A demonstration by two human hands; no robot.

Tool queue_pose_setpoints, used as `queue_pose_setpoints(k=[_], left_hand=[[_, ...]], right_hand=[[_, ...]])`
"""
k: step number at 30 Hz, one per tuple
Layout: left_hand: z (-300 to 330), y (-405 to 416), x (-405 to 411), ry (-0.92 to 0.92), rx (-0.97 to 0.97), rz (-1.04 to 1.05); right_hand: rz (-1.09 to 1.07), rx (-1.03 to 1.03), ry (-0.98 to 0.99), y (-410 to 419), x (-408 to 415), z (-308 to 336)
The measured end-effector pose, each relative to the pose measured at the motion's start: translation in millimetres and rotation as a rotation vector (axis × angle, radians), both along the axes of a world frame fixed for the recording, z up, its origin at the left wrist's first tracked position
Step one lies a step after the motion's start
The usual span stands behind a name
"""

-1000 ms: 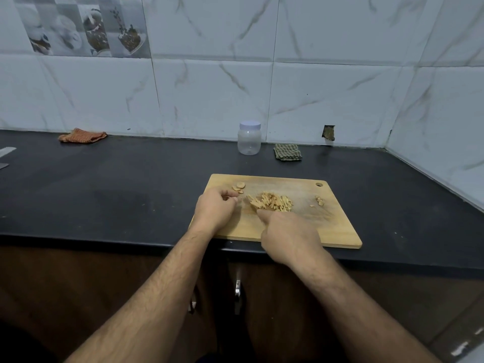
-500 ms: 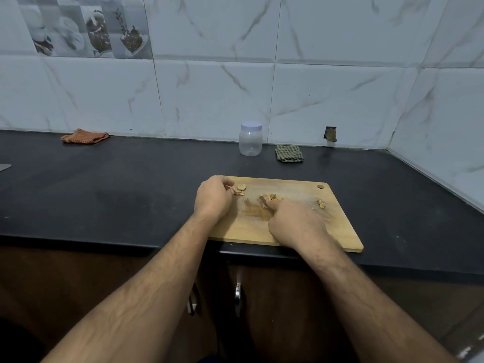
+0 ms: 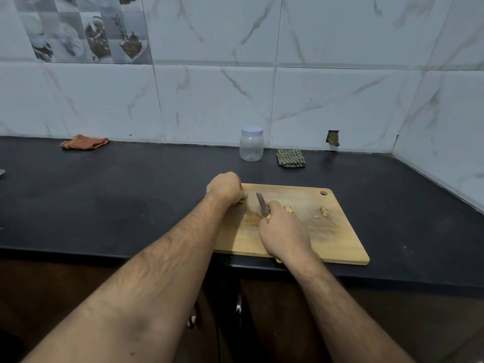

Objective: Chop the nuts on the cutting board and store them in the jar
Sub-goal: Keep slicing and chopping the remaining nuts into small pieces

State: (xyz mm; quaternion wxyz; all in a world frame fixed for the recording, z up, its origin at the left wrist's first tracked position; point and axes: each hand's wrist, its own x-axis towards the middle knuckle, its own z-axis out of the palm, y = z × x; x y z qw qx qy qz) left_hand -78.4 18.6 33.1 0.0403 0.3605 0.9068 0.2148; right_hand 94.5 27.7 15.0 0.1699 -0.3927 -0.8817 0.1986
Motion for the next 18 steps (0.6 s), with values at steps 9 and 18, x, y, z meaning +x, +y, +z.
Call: queue_pose_setpoints(k=[9,18], left_hand=[[-8,1,-3,-0.063,0.207,0.026],[-6,-9,-1,-0.179,0.393,-0.014]], right_hand=[[0.0,0.038,0.017,-3,1,-3],[-0.004,0.009,0.053,-8,4,-2]])
